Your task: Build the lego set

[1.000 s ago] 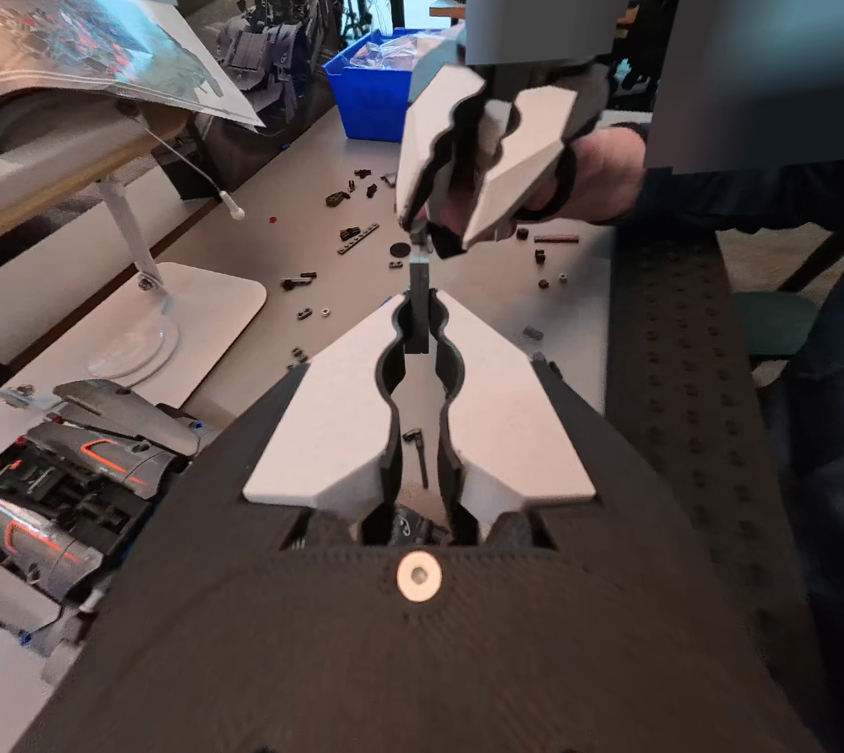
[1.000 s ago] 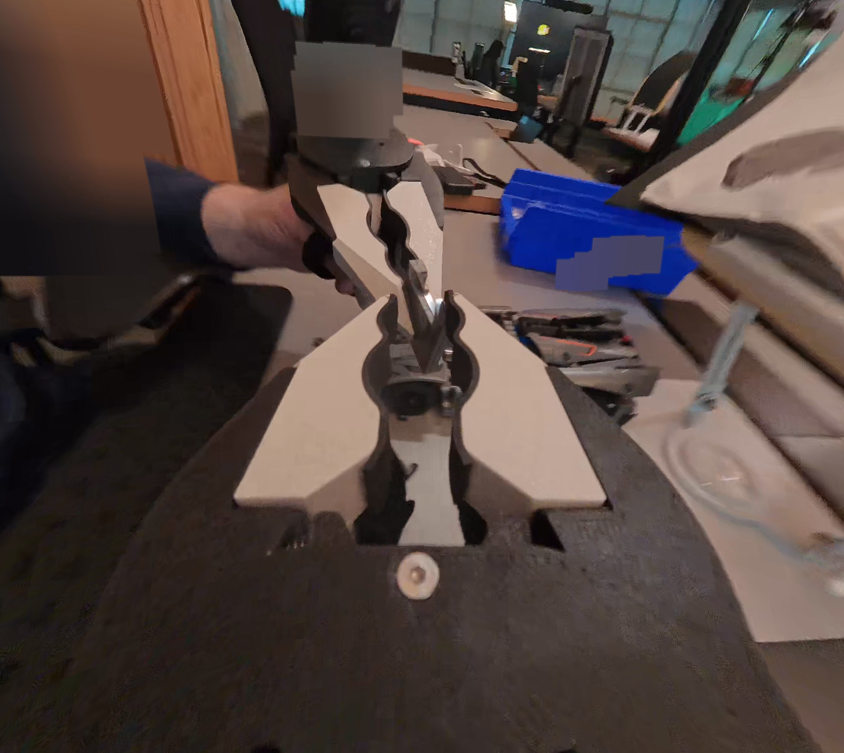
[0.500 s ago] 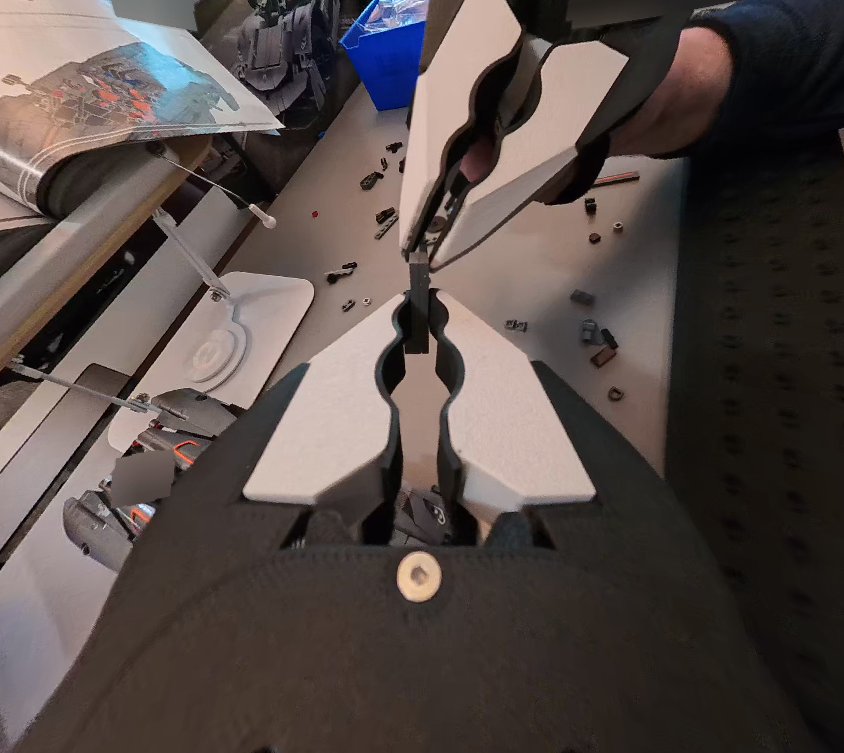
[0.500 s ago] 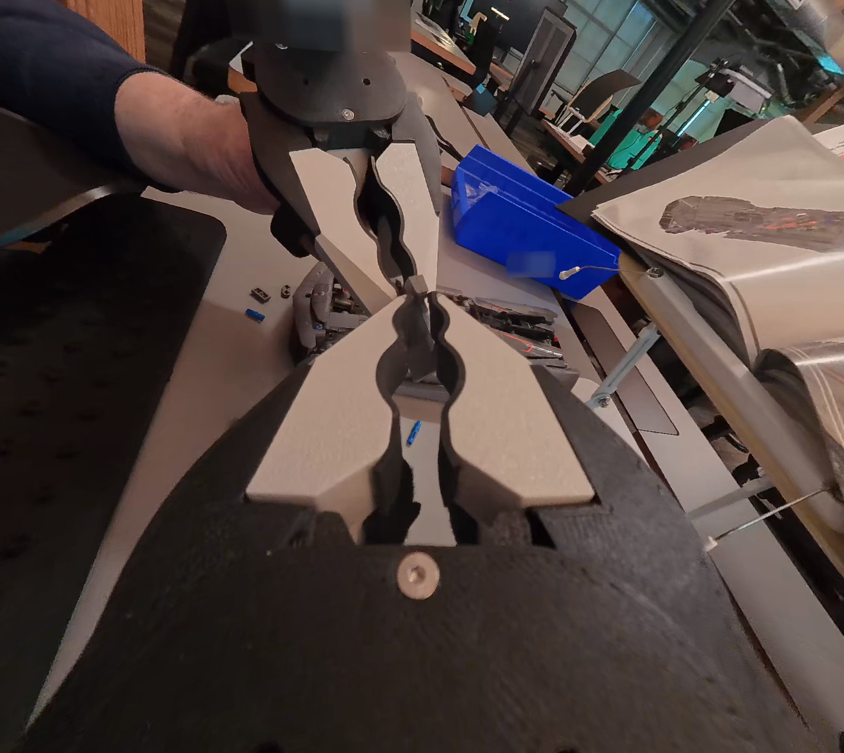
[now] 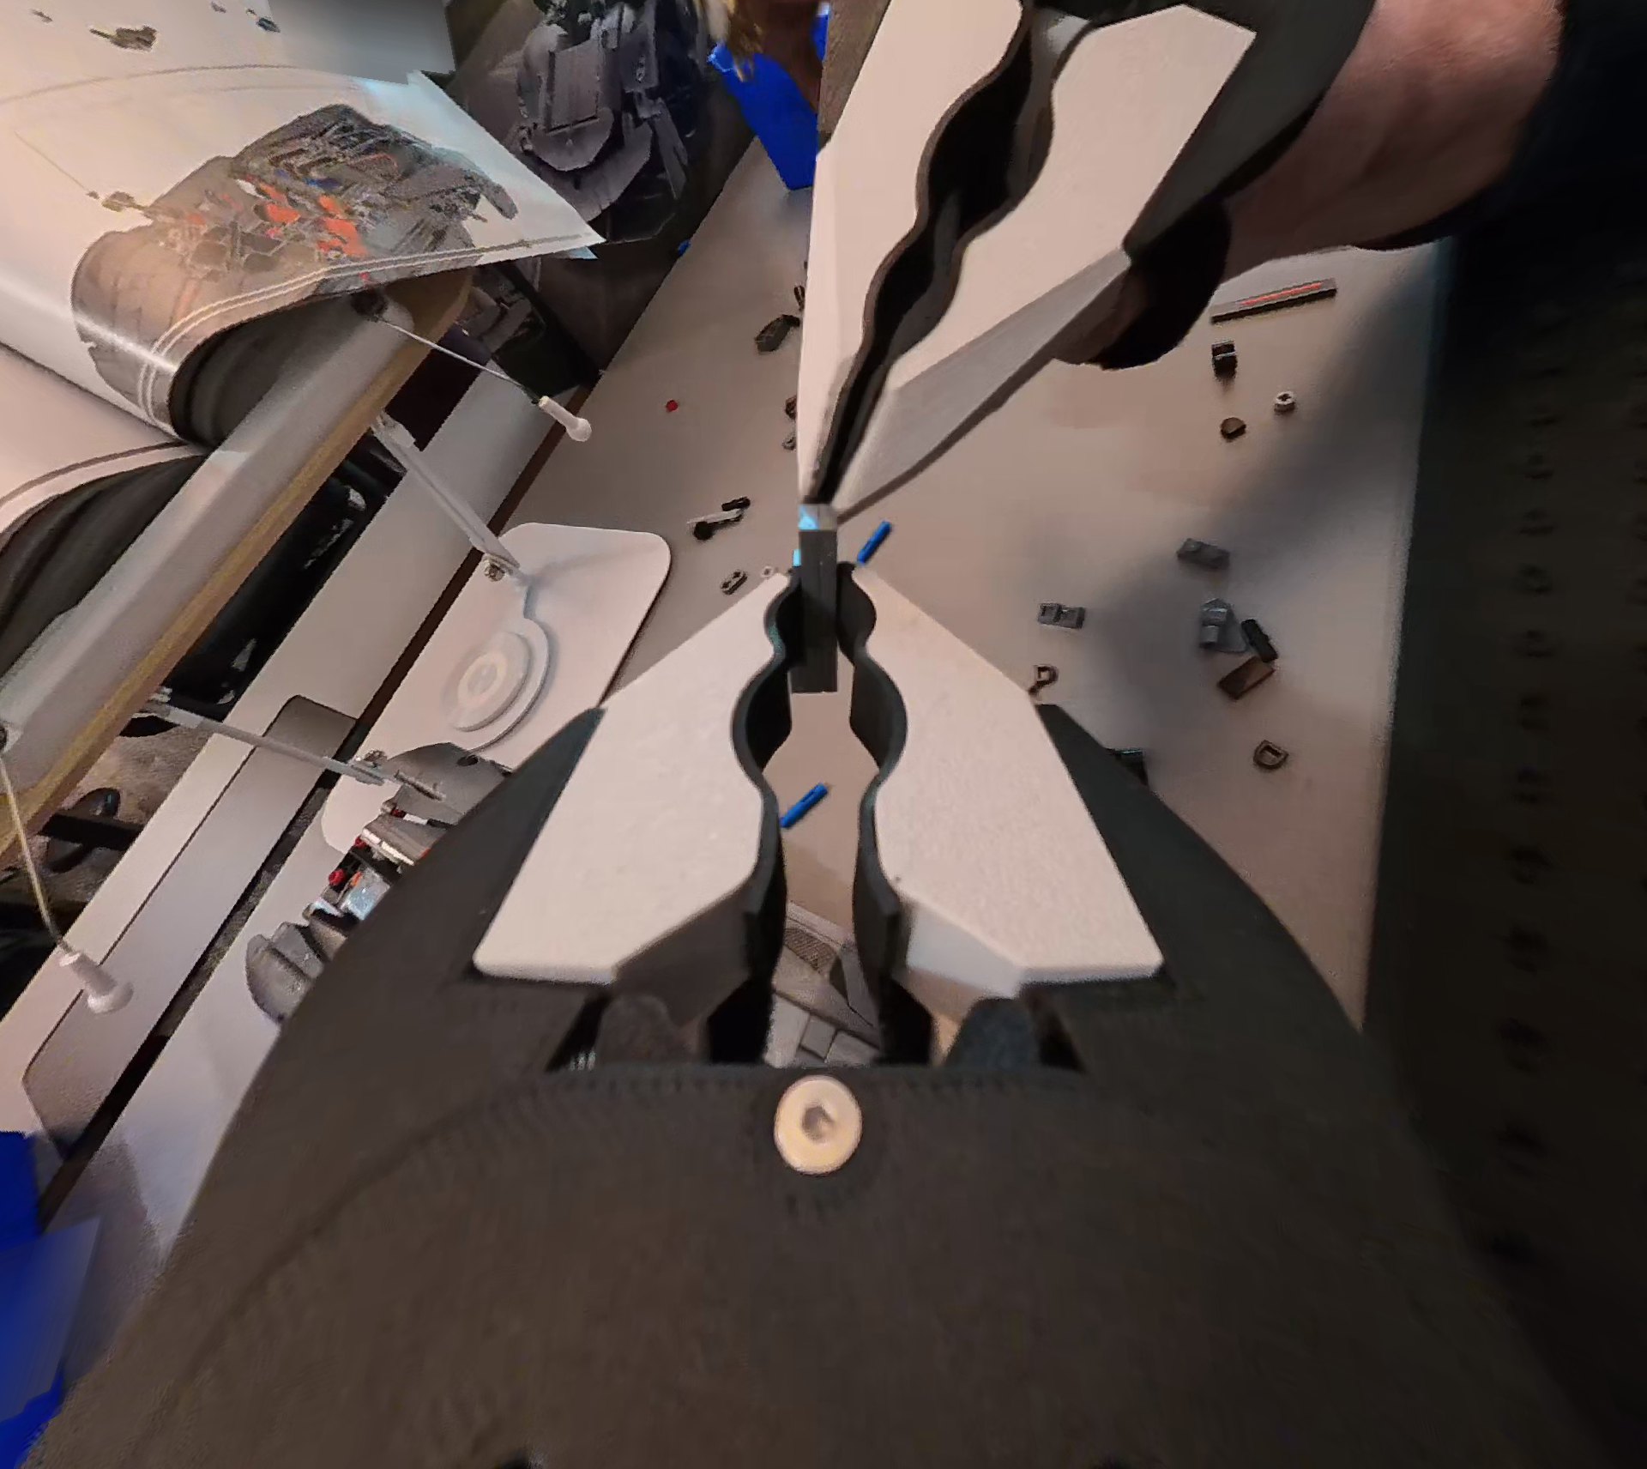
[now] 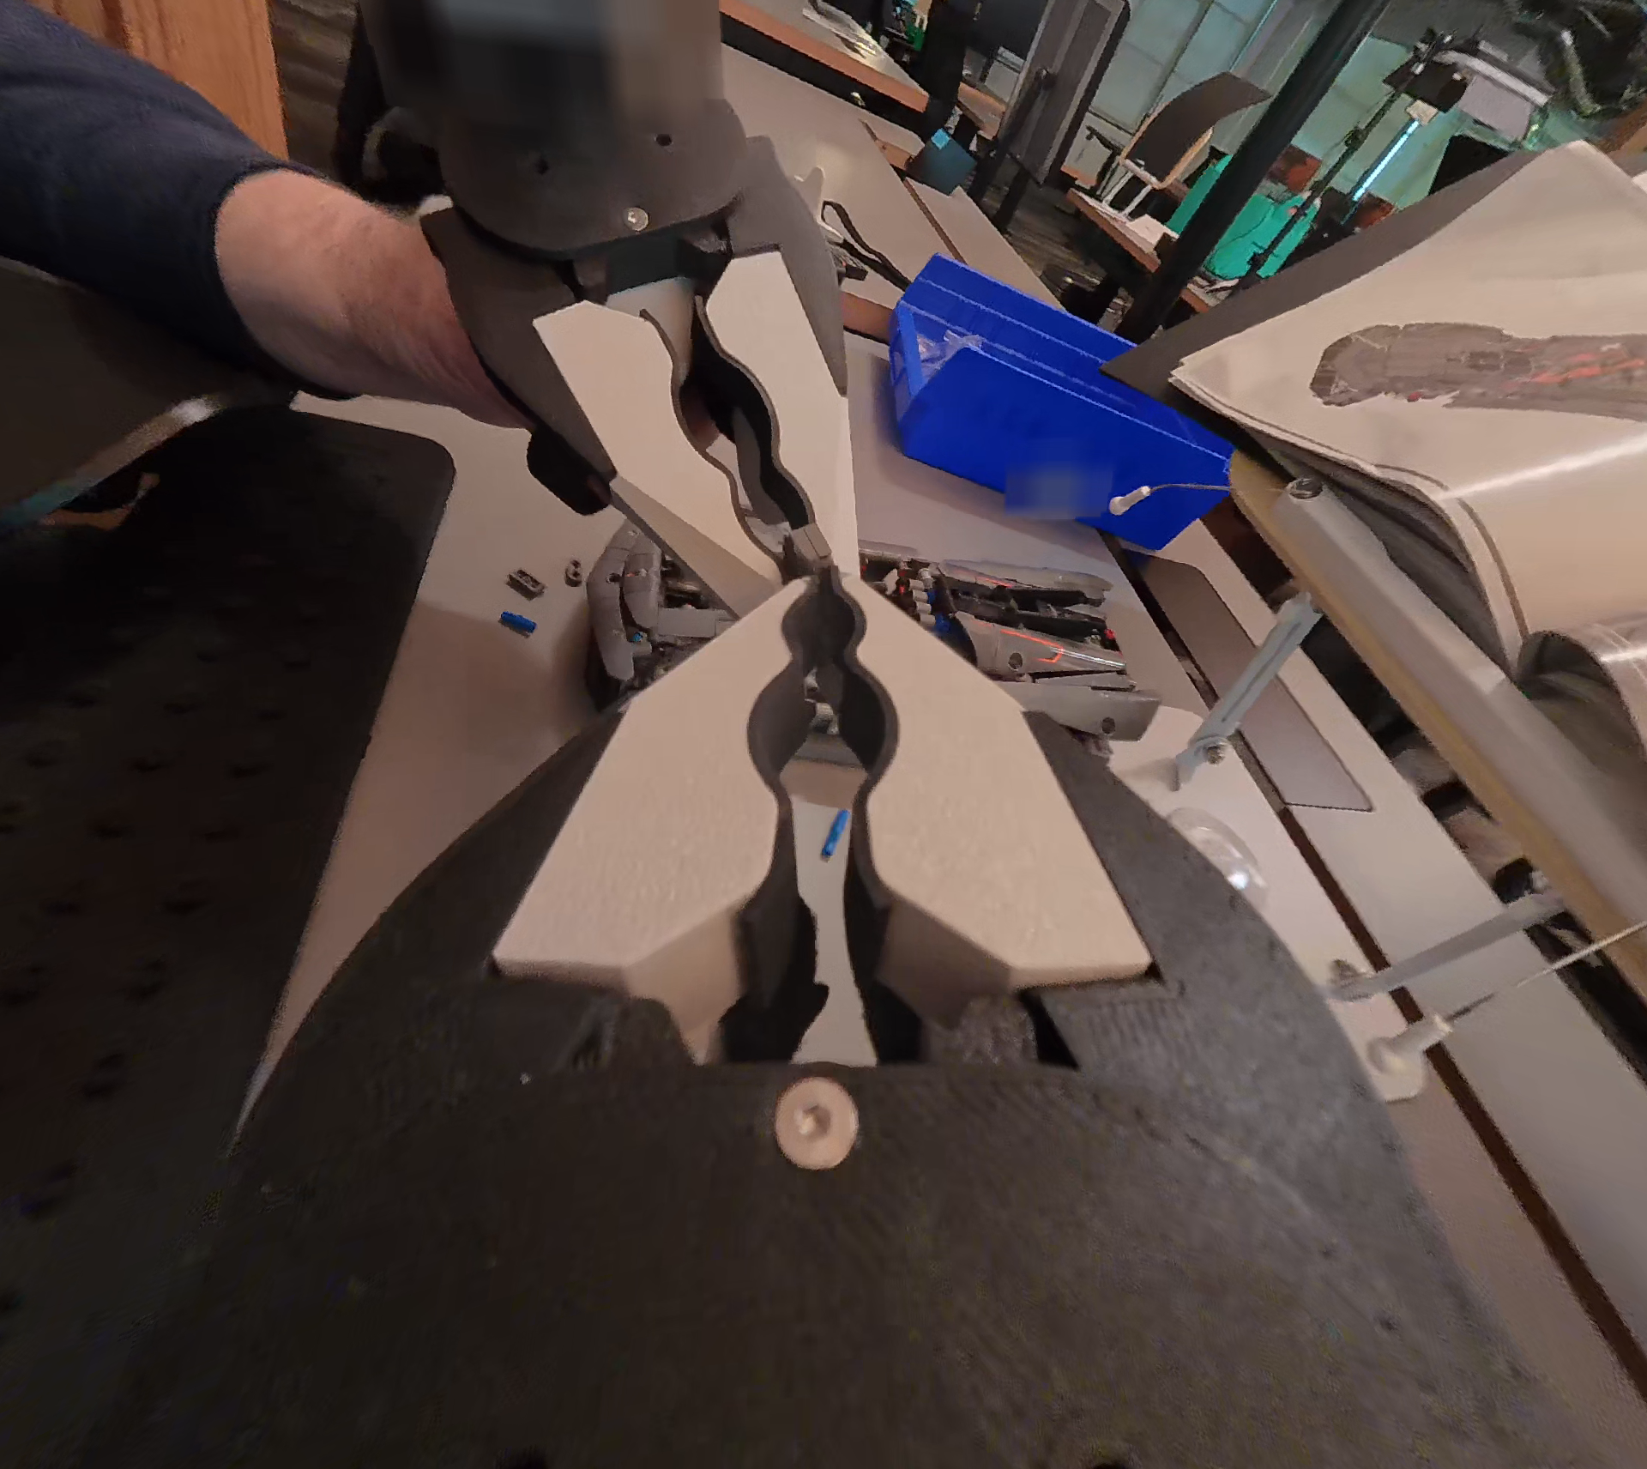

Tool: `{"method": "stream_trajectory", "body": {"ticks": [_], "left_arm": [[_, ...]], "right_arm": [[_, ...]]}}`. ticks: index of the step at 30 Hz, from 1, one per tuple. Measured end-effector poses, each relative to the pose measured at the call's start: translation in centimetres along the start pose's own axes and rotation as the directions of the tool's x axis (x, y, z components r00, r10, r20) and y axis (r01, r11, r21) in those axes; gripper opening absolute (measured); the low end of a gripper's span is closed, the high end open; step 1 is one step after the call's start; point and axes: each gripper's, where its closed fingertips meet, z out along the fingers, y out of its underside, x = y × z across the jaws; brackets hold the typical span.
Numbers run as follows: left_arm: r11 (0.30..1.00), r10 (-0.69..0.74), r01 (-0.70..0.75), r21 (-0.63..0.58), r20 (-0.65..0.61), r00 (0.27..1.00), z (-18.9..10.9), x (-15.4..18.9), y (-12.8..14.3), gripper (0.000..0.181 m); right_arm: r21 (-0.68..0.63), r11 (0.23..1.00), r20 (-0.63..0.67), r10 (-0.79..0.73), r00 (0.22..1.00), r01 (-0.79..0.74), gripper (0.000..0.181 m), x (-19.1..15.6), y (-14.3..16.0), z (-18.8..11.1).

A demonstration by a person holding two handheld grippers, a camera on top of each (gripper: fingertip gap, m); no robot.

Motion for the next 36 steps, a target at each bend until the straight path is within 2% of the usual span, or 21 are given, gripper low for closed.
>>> {"method": "stream_trajectory", "body": {"ticks": [2,7,9,19,31,36], "left_arm": [[1.000,-0.005,0.005,0.003,0.005,1.000,-0.02,-0.07,-0.09,0.003],[1.000,0.014,-0.014,-0.004,0.016,1.000,-0.09,-0.16,-0.11,0.003],[0.999,0.027,-0.026,-0.021,0.013,1.000,0.07,-0.05,0.09,0.003],[0.994,0.102,-0.099,-0.056,0.056,0.993,0.20,-0.05,0.23,0.004],[0.991,0.123,-0.117,-0.064,0.103,0.987,0.10,-0.60,0.11,0.004],[0.990,0.128,-0.122,-0.063,0.105,0.986,0.10,-0.59,0.00,0.004]], "right_arm": [[0.012,0.999,0.004,0.040,0.999,-0.041,0.000,0.12,-0.08,0.02],[0.016,1.000,-0.019,-0.021,1.000,0.021,0.000,0.16,-0.22,0.05],[0.025,1.000,-0.015,-0.012,1.000,0.012,0.007,0.13,-0.38,0.08],[-0.009,1.000,0.003,-0.027,1.000,0.027,0.001,-0.35,-0.15,0.19],[0.022,0.991,0.025,0.131,0.991,-0.132,0.000,-0.19,-0.17,0.44],[0.019,0.998,0.004,0.060,0.998,-0.060,0.000,-0.13,-0.22,0.41]]}}
